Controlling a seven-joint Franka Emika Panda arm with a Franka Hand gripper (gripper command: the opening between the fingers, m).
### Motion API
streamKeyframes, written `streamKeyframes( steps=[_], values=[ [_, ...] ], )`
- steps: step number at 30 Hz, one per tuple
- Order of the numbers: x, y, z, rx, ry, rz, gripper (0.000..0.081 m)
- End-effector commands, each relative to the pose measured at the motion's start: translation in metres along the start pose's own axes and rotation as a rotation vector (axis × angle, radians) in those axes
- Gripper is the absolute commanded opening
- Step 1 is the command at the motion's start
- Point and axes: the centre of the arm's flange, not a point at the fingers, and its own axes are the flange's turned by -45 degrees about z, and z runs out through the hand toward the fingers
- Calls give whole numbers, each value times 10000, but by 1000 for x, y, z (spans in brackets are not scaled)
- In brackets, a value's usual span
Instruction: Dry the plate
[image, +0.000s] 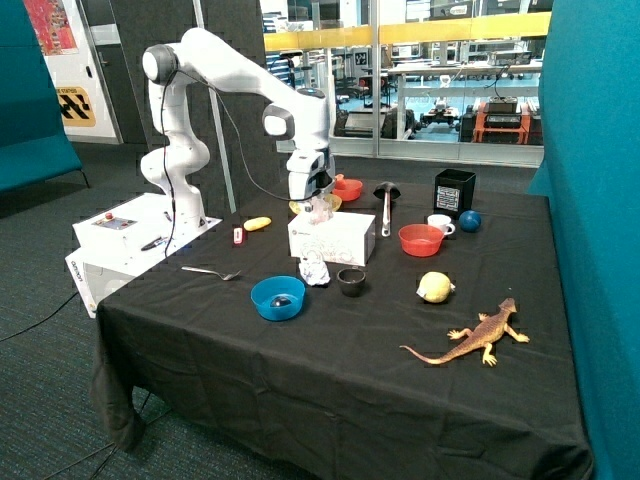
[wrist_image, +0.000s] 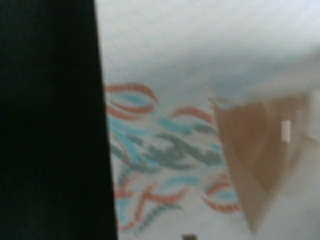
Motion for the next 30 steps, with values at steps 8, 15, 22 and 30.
streamKeyframes(
  steps=[8,15,22,30],
  values=[
    [13,-14,7,19,14,-358,664],
    [6,-9,11,19,14,-249,628],
    [-4,-3,11,19,14,-59,276],
    [-8,0,9,19,14,66,1]
  ],
)
